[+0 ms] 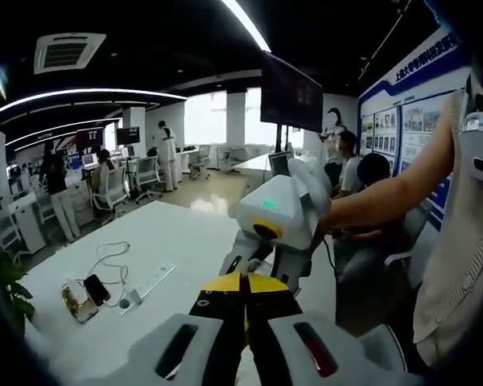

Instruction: Compare the silicone blocks by pressing each to a similar depth, holding the contact briefly, and releasing to observe deformation and rebound differences across the visible hardness samples.

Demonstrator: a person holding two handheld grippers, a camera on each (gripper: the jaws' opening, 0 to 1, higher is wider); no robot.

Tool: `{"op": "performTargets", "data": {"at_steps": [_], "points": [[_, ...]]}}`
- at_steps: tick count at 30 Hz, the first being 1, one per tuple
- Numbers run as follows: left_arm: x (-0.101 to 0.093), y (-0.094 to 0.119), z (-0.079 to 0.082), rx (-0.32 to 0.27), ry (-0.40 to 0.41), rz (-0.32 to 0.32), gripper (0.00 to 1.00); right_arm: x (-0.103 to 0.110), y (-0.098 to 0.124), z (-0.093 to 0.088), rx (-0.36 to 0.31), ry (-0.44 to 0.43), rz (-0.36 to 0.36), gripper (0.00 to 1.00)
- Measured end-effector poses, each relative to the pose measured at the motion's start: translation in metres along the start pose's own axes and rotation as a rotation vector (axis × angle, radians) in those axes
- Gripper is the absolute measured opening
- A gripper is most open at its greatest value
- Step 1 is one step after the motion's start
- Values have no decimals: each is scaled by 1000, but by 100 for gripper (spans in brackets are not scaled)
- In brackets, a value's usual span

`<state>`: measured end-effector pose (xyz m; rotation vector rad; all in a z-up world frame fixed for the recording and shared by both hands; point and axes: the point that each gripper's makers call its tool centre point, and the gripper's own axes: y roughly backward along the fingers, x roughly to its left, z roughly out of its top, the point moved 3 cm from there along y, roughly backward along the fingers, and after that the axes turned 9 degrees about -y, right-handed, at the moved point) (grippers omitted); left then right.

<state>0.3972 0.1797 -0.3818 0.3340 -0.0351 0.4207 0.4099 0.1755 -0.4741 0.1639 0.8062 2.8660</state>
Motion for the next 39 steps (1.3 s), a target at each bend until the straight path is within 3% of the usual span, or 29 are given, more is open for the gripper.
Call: {"op": "performTargets", "data": {"at_steps": [13, 21, 39], "points": [[-2, 0, -5, 13, 19, -8, 0, 4, -1, -6, 16, 19, 31, 24], [-1, 1, -8, 19, 41, -5, 0, 2, -2, -6, 17, 6, 25, 33], [-3, -5, -13, 31, 84, -10, 0, 1, 8, -7, -35, -29, 8, 43]]}}
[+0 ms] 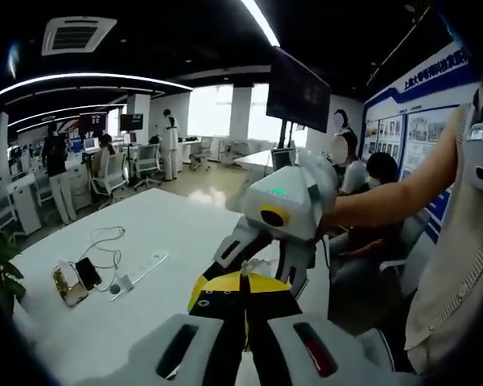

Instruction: Compare the silicone blocks by pressing each to a similar depth, holding the contact briefly, and releasing to observe deformation and rebound differences across the visible hardness samples.

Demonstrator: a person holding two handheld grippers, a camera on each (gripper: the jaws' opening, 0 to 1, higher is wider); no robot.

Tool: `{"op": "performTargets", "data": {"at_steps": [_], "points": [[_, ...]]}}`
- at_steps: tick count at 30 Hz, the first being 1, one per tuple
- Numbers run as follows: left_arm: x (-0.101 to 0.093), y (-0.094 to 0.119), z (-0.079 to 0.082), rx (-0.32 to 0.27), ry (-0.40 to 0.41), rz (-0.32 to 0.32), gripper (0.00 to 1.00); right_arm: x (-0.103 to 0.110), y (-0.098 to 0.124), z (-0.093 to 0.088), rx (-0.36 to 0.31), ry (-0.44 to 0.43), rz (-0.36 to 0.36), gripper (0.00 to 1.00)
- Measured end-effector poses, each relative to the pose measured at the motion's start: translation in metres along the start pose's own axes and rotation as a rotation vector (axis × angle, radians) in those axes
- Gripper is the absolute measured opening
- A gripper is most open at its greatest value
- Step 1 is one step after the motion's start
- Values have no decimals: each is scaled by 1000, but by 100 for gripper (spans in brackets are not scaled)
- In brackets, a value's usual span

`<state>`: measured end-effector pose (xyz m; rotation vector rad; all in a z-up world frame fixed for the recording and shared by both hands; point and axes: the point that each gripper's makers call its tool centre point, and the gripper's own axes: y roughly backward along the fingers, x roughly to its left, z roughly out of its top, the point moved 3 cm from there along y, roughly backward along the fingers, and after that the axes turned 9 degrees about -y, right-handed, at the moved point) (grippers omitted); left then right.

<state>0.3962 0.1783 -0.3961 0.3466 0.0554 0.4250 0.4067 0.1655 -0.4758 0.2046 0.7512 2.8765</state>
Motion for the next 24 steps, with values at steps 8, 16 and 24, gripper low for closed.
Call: {"op": "performTargets", "data": {"at_steps": [8, 16, 24], "points": [[0, -4, -1, -2, 24, 1, 0, -1, 5, -7, -14, -31, -15, 48], [3, -9, -6, 0, 52, 7, 0, -5, 12, -15, -41, -76, -48, 54], [5, -14, -14, 5, 103, 12, 0, -8, 20, -26, -88, -161, -72, 59]]}}
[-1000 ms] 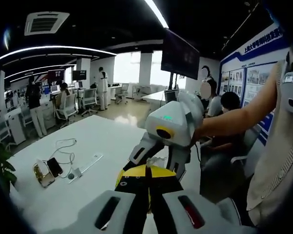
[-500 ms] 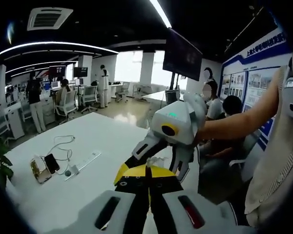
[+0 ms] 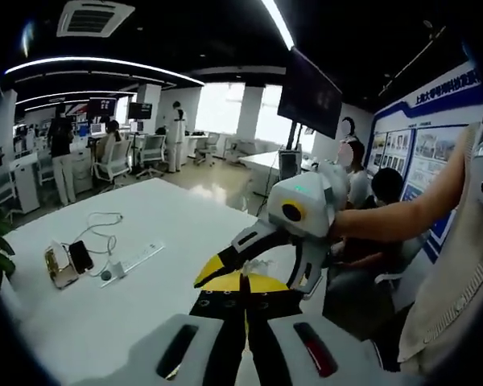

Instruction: Compare the silicone blocks by pressing each to a similar depth, holding the contact briefly, and releasing to observe deformation and rebound differences across the visible hardness samples.

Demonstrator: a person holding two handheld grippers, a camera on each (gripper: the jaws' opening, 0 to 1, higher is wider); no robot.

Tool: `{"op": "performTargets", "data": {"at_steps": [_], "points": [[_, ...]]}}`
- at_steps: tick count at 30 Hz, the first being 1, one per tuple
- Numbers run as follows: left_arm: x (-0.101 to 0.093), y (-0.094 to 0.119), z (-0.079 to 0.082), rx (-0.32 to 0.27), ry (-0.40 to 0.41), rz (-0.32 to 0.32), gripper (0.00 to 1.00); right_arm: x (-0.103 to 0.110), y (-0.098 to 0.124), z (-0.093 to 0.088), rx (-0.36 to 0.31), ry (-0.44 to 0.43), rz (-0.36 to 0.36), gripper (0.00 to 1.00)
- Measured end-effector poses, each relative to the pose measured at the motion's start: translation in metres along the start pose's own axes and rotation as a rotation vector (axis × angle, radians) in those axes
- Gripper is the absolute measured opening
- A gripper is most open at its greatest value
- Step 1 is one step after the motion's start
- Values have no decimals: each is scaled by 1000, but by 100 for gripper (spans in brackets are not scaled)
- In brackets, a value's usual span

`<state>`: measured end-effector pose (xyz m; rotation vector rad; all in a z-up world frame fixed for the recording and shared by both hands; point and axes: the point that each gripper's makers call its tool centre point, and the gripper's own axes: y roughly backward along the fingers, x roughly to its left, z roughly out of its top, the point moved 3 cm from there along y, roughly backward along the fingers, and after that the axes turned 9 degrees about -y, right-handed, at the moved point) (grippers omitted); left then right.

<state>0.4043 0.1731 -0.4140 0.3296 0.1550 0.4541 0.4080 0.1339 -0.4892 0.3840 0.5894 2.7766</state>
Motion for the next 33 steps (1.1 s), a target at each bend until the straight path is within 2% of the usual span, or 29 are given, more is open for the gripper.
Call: {"op": "performTargets", "data": {"at_steps": [10, 14, 19, 27, 33], "points": [[0, -9, -17, 8, 86, 8, 0, -1, 13, -18, -33, -81, -49, 67], [7, -11, -23, 1, 122, 14, 0, -2, 22, -24, -66, -117, -75, 69], [4, -20, -32, 4, 153, 22, 0, -3, 34, -33, -85, -138, -105, 69], [2, -43, -60, 32, 204, 37, 0, -9, 59, -45, -152, -200, -168, 70], [4, -67, -84, 58, 243, 35, 0, -10, 72, -63, -145, -235, -187, 70]]}}
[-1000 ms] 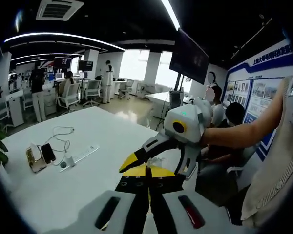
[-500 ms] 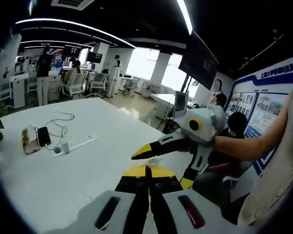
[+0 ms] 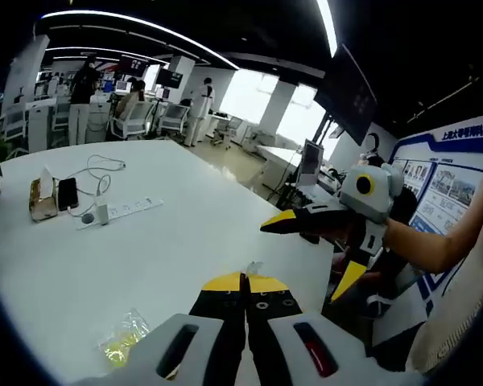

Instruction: Compare the silicone blocks by pressing each to a similar depth, holding the contact briefly, and releasing to observe deformation and rebound differences across the visible hardness samples.

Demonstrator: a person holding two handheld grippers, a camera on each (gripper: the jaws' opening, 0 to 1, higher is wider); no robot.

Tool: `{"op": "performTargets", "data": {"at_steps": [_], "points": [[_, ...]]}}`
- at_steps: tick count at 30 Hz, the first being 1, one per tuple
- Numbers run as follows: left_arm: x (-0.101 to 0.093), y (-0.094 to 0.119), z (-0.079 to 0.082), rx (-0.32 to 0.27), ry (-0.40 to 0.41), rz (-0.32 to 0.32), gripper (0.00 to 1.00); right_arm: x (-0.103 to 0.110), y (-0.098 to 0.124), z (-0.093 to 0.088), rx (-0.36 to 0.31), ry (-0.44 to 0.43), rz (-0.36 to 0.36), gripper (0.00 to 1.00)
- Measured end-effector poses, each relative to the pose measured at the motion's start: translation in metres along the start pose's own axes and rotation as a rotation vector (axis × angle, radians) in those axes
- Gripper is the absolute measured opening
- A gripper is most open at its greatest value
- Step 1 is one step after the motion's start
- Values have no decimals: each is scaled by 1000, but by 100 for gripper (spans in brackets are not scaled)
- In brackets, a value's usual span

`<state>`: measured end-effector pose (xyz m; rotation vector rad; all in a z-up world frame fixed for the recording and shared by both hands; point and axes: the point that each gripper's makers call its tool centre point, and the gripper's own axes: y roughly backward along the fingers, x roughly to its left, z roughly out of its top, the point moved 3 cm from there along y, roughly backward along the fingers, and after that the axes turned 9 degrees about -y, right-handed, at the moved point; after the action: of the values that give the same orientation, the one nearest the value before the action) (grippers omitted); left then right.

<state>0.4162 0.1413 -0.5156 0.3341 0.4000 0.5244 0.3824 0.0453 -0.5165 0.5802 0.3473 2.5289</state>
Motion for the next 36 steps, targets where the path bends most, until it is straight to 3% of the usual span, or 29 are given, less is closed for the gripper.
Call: {"op": "performTargets", "data": {"at_steps": [9, 15, 18, 20, 22, 27, 31, 36], "points": [[-4, -39, -28, 13, 114, -33, 0, -10, 13, -11, 1, -31, -9, 70], [0, -62, -45, 3, 259, -45, 0, -16, 13, -16, 0, -51, -9, 69], [11, -68, -48, -36, 343, -45, 0, -19, 14, -19, 3, -59, -5, 68], [24, -72, -52, -56, 360, 0, 0, -21, 14, -23, 3, -72, 1, 67], [33, -77, -53, -100, 455, 14, 0, -24, 15, -26, 10, -82, -1, 68], [54, -86, -62, -122, 508, 77, 0, -30, 20, -33, 19, -98, -3, 69], [69, -94, -73, -108, 541, 130, 0, -36, 24, -36, 14, -115, -11, 69], [92, -103, -96, -41, 574, 247, 0, -40, 26, -39, 13, -125, -11, 68]]}}
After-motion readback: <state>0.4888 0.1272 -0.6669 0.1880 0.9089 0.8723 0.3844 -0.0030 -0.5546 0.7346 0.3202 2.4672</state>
